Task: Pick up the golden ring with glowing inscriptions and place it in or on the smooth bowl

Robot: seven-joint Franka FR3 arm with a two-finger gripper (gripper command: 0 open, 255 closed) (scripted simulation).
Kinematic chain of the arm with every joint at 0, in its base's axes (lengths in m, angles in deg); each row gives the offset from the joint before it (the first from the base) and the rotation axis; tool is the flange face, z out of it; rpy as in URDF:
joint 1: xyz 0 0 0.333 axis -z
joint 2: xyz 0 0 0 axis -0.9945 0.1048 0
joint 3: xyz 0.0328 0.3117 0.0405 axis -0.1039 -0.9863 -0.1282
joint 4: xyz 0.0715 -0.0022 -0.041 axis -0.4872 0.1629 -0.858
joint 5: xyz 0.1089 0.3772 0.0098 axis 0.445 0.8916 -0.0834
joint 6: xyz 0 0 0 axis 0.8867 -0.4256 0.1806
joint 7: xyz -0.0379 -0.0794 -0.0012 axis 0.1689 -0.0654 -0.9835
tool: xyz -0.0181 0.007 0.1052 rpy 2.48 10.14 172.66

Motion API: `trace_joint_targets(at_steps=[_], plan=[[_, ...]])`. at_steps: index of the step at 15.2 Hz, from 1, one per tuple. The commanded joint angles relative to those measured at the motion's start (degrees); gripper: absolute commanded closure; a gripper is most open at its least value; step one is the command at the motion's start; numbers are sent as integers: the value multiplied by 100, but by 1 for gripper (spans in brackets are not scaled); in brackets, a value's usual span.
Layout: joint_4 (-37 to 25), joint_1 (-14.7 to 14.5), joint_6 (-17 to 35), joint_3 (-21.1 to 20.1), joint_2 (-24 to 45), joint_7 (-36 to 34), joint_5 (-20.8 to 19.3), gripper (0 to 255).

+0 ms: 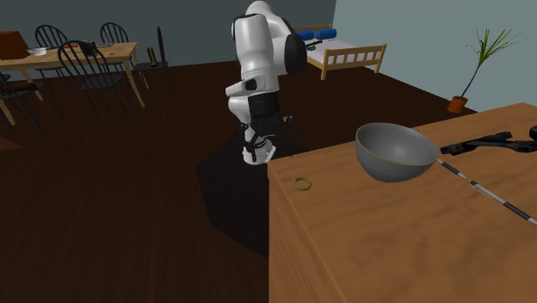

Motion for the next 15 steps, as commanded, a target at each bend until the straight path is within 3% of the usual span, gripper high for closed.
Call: trace_joint_targets(at_steps=[1,5,15], plan=[[-187,-68,173,-144,209,-16,-39,0],[-554,-183,488,-458,637,-132,-211,0],[-517,-169,990,-613,1102,-269,-416,0]])
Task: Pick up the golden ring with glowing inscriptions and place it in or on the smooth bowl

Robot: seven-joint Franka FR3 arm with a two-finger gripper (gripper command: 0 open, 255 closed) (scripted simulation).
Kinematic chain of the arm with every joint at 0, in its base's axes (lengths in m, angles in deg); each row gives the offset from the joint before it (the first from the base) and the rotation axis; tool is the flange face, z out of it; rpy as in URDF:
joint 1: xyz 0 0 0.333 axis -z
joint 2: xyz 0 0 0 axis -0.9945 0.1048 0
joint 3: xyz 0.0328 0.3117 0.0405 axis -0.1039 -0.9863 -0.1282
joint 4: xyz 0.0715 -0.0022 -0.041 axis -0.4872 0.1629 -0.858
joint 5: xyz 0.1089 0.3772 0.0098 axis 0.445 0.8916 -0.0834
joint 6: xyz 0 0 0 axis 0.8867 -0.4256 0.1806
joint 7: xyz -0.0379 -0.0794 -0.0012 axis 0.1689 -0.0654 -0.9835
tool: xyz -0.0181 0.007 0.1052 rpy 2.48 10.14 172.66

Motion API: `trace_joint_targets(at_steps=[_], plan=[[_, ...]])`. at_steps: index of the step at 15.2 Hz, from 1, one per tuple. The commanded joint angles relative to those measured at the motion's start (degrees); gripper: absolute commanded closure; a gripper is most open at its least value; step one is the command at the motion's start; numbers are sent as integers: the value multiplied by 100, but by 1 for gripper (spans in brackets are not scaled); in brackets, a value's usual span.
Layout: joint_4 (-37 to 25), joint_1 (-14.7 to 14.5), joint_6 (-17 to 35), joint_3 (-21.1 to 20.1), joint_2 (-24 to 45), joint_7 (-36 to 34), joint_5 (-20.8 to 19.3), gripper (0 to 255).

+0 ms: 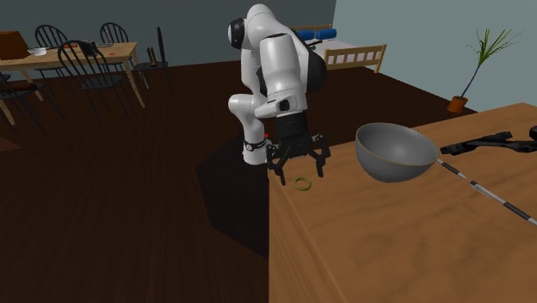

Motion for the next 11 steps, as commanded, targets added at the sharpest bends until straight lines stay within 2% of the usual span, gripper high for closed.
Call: trace_joint_targets(at_steps=[1,5,6,11], plan=[[7,0,18,-2,9,0,-3,0],[7,0,18,-2,9,0,-3,0],[7,0,18,-2,9,0,-3,255],[39,0,16,13,-22,30,24,255]])
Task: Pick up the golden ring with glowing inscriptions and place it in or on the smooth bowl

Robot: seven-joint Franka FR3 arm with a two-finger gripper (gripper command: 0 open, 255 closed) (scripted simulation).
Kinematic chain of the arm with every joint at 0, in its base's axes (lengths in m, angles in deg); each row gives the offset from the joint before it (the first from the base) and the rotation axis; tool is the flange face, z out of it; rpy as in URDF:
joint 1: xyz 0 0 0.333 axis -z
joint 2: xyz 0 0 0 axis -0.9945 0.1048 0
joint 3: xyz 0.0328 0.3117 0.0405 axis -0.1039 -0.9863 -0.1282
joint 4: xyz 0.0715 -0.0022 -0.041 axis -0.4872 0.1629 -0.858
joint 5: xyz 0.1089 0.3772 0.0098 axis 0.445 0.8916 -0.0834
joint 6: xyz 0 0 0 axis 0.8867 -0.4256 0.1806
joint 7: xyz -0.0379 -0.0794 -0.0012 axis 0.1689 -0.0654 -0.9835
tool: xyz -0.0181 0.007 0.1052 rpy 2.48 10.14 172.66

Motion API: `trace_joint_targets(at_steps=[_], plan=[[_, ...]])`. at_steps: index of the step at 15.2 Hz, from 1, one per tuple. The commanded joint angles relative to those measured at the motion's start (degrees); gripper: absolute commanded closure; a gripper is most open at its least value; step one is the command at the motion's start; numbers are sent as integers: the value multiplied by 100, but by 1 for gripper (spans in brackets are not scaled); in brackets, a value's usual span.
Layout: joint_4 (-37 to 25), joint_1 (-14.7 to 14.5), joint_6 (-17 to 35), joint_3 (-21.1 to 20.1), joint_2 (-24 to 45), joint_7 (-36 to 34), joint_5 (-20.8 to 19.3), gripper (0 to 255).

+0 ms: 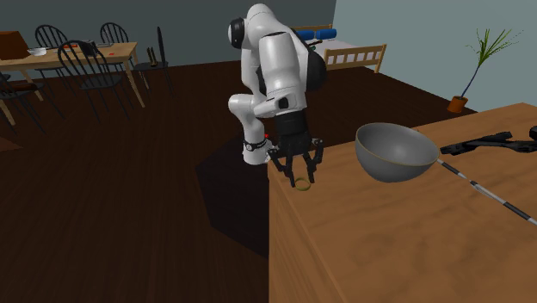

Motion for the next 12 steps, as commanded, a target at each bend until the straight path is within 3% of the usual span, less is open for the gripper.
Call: trace_joint_targets(at_steps=[1,4,12], plan=[[47,-7,-19,-8,8,0,8,255],[-3,-4,-28,-18,49,-23,-21,255],[-549,30,-637,16,-20,-119,-91,255]])
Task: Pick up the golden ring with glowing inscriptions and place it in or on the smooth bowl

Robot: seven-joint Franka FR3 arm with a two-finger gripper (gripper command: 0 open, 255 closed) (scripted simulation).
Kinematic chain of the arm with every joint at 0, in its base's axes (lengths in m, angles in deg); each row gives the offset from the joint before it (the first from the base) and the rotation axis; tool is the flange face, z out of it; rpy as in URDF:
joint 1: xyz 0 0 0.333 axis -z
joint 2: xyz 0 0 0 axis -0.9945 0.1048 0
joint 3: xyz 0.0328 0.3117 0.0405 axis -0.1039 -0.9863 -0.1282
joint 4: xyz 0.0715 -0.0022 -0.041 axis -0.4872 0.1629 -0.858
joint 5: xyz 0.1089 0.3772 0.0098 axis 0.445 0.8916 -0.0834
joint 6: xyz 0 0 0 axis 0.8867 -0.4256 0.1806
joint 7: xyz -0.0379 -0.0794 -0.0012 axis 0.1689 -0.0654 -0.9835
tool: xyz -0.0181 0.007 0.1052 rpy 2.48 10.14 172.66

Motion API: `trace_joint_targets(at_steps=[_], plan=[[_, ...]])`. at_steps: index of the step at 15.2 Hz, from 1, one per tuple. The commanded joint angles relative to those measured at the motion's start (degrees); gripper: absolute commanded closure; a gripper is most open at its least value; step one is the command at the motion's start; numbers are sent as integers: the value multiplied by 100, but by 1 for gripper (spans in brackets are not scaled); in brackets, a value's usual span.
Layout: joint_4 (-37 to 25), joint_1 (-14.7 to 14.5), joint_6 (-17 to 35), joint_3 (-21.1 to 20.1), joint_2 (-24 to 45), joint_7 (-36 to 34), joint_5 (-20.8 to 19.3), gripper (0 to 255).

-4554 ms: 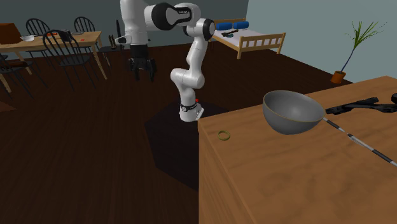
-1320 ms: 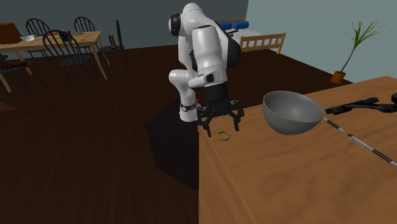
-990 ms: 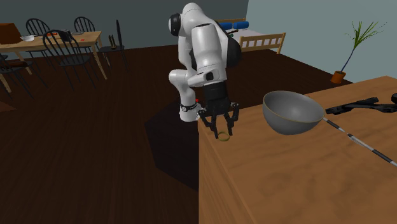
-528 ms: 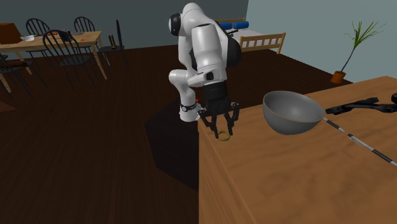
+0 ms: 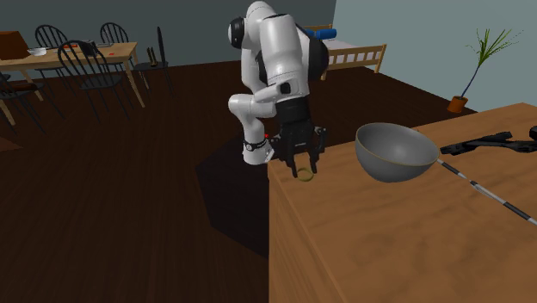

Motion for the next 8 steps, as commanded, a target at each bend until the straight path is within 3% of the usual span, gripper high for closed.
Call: trace_joint_targets(at_steps=[1,8], plan=[[-141,9,-147,9,-4,-20,-18,255],[-697,39,-679,24,17,-119,-103,255]])
